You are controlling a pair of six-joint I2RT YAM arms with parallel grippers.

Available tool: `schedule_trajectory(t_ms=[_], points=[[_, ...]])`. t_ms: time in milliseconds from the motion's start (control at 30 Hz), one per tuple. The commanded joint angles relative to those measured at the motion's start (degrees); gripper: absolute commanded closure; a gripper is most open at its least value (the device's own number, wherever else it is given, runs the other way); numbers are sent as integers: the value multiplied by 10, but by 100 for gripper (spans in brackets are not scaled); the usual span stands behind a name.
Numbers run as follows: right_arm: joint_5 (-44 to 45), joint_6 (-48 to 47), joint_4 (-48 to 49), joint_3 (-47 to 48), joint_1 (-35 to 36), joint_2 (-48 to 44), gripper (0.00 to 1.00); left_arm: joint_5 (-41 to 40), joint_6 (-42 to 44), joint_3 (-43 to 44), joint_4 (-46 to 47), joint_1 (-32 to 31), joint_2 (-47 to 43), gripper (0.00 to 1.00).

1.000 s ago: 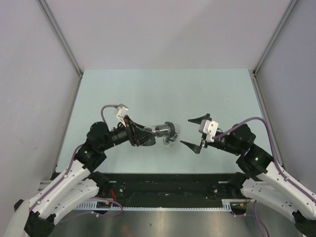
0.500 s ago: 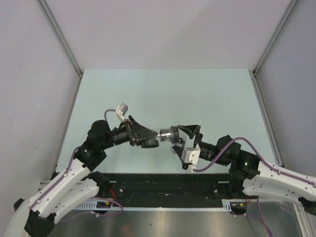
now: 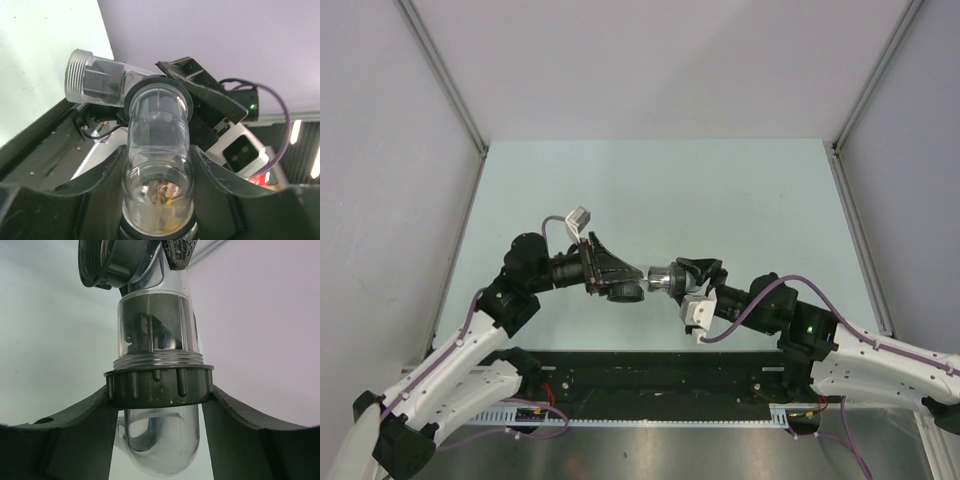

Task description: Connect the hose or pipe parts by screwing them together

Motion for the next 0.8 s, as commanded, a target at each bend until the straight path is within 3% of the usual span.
schedule_trajectory(t_ms=[0, 167, 267, 300, 367, 500, 567, 667, 700, 767], points=[[-100, 112, 58, 16, 8, 24, 69, 61, 164, 31, 40, -12, 54, 100], [-173, 207, 11, 39, -22, 55, 71, 50, 396, 31, 57, -14, 59, 100], [-324, 289, 6, 42, -86, 61, 74, 46, 537, 9, 98, -24, 31, 100], [-362, 337, 10, 42, -109, 66, 75, 59, 631, -2, 102, -28, 15, 100], [-452, 387, 25, 42, -163, 81, 78, 80, 731, -12, 103, -44, 2, 100], [-564, 477, 49, 43, -212, 118, 80, 130, 928, -23, 62, -47, 4, 100], [-623, 541, 73, 43, -231, 145, 80, 151, 989, -30, 54, -48, 8, 100], [-630, 588, 81, 46, -243, 161, 75, 150, 1020, -44, 54, -49, 2, 100], [-619, 589, 66, 49, -245, 159, 63, 143, 1017, -44, 54, -49, 1, 100], [-551, 573, 42, 51, -249, 146, 55, 110, 993, -41, 54, -49, -4, 100]])
